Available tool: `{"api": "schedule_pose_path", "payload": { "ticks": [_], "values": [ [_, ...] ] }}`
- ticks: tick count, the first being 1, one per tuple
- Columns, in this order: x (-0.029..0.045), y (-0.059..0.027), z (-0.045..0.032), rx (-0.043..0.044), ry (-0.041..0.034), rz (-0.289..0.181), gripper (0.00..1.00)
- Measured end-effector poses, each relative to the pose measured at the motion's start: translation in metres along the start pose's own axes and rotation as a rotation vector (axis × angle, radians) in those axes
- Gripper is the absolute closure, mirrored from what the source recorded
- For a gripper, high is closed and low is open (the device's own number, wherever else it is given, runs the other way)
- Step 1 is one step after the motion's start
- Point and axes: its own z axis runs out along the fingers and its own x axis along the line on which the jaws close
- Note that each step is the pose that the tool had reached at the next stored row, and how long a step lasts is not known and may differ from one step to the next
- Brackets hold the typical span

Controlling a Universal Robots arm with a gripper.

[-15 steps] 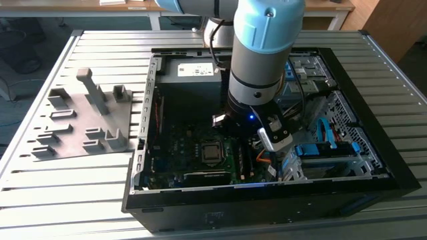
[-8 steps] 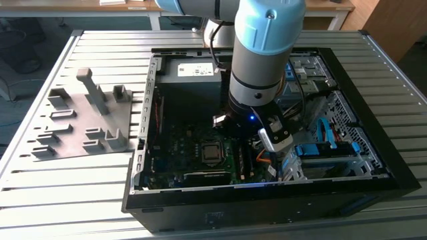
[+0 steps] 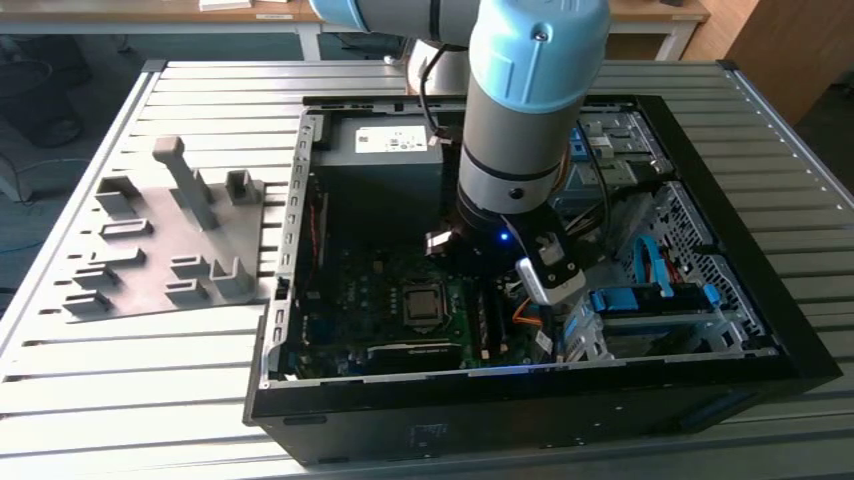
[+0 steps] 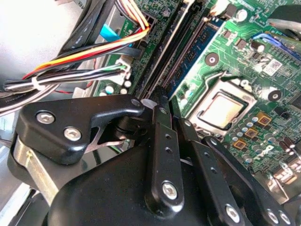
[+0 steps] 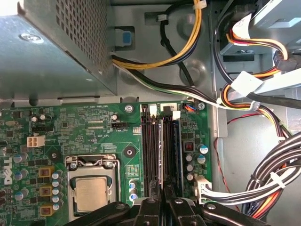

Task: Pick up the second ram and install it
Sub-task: 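Insert the second ram into the second slot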

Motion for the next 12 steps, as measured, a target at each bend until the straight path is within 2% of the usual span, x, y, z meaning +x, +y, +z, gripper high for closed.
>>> {"api": "schedule_pose_path", "payload": {
  "ticks": [12],
  "values": [
    [0.0,-0.0001,0.0019,-0.0003,-0.0001,0.0,0.86]
  ]
}}
